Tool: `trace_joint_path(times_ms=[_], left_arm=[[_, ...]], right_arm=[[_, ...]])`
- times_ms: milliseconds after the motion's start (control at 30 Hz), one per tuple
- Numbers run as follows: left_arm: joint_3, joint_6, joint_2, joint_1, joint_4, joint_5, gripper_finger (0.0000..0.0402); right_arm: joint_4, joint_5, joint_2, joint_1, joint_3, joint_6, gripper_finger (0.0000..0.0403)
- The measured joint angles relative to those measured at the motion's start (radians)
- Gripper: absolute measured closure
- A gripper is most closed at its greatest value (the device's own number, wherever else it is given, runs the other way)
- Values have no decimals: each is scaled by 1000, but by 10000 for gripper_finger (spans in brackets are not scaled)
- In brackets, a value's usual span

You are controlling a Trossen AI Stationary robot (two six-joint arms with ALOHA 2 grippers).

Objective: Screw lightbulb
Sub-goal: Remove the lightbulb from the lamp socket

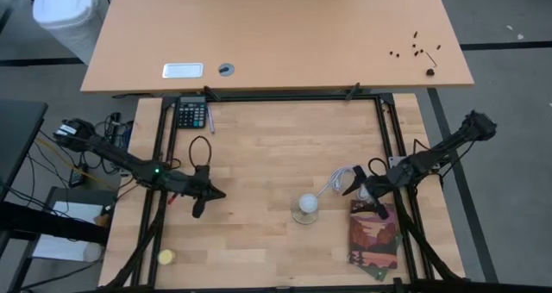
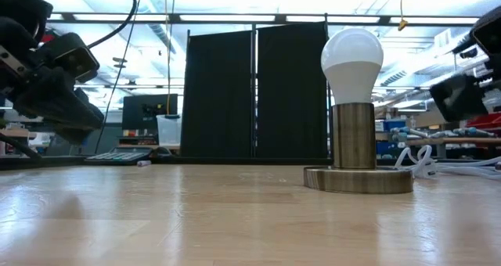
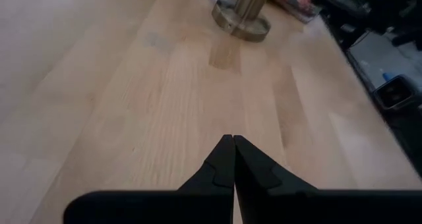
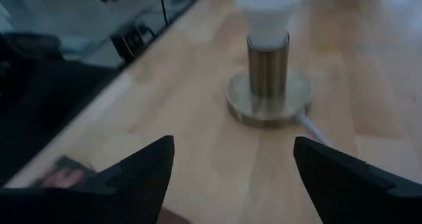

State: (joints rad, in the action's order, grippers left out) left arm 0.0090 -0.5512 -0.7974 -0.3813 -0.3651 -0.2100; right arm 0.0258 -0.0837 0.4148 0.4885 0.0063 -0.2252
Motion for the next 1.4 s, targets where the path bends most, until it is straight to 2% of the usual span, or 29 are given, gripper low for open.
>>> trace_joint_path(times_ms=[233, 533, 733, 1000, 1200, 1400], left_arm=[[-1, 0, 139, 0, 62, 1, 394], [-1, 0, 411, 0, 330, 4, 394], [-1, 0, 528, 2, 331, 13, 394], [-1, 0, 541, 2, 332, 13, 394], [-1, 0, 587, 49, 334, 13, 394], [-2, 0, 653, 122, 335, 11, 394]], right_arm=[[2, 4, -181, -1, 0, 0, 80], [3, 6, -412, -27, 0, 0, 80], [7, 5, -412, -40, 0, 0, 82], [6, 2, -412, -56, 0, 0, 81], [6, 1, -412, -131, 0, 0, 81], [6, 1, -412, -267, 0, 0, 81]])
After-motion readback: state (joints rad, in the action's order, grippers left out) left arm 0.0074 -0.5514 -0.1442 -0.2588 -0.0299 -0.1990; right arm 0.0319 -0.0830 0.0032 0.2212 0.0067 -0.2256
